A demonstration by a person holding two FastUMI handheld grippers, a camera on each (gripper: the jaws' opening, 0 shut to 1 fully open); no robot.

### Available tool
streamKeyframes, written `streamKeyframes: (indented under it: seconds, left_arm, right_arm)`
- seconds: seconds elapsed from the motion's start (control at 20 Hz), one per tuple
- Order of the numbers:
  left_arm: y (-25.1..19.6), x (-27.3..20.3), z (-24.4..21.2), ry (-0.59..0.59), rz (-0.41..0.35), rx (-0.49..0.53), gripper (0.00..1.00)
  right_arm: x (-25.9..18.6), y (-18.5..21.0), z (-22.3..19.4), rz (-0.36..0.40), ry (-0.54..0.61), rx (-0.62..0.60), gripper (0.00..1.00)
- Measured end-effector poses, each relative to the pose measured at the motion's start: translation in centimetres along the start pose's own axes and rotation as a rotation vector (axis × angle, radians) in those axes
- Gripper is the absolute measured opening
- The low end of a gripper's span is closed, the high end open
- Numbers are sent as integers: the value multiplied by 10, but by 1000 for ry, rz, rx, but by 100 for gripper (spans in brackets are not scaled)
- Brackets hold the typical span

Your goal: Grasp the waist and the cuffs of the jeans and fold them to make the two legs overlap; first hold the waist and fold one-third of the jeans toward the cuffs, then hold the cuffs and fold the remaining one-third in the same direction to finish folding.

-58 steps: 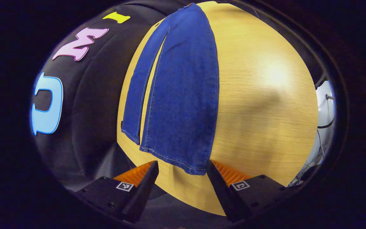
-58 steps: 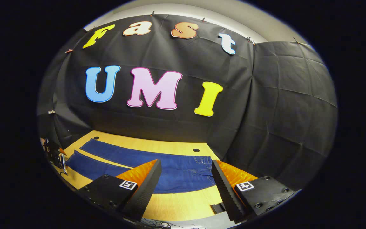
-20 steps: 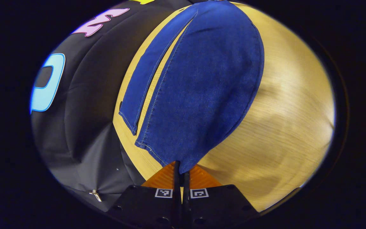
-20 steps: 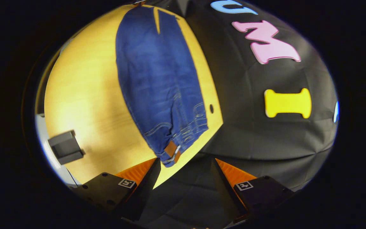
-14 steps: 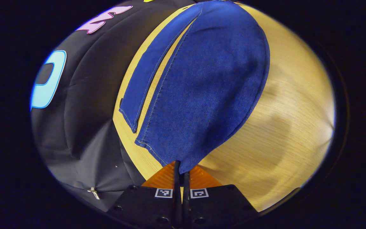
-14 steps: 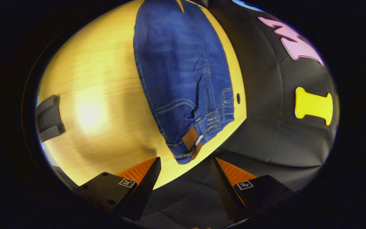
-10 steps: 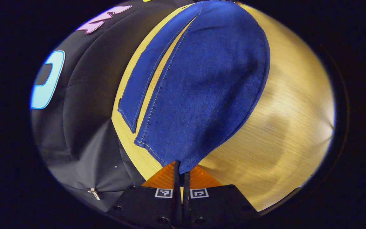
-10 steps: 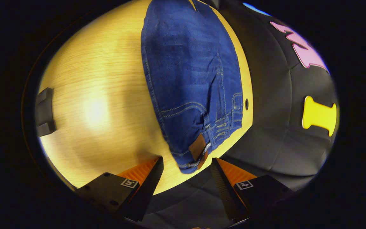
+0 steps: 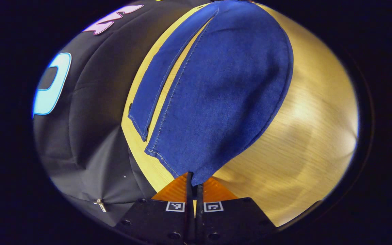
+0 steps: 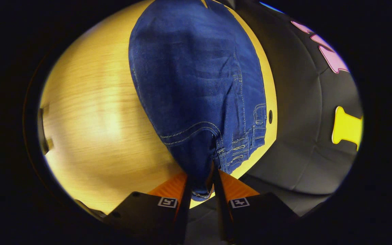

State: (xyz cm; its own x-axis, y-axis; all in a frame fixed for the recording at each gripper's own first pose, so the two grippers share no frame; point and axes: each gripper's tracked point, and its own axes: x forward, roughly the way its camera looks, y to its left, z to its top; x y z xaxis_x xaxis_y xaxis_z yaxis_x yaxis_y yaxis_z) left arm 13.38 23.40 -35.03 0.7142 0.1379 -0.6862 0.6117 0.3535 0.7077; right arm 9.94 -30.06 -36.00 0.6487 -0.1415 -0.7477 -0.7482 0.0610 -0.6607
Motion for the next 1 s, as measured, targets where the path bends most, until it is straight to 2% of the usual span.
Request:
streamKeyframes:
  seconds: [0.05, 0.1, 0.15, 0.3, 0.5, 0.6, 0.85, 1.0]
  left_arm:
    - [0, 2, 0, -3, 4, -2, 6]
    - [1, 1, 0, -5, 9, -7, 6]
    - [2, 2, 0, -7, 12, -17, 6]
    - [2, 3, 0, -11, 15, -47, 6]
    - [5, 4, 0, -5, 43, -117, 6]
    - [4, 3, 1, 10, 32, -188, 6]
    - [15, -14, 19, -11, -96, -426, 6]
    - [40, -31, 39, -82, -189, -623, 6]
  right_arm:
    - [4, 0, -2, -17, 10, -21, 44]
    - [0, -2, 0, -32, 18, -38, 27]
    - [8, -3, -2, -41, 19, -40, 19]
    - [4, -2, -1, 14, 24, 41, 9]
    - [2, -2, 0, 60, 26, 56, 5]
    - [-2, -4, -1, 64, 29, 58, 5]
    - [-29, -38, 4, 37, 10, 137, 5]
    - [-50, -80, 17, 29, -64, 300, 5]
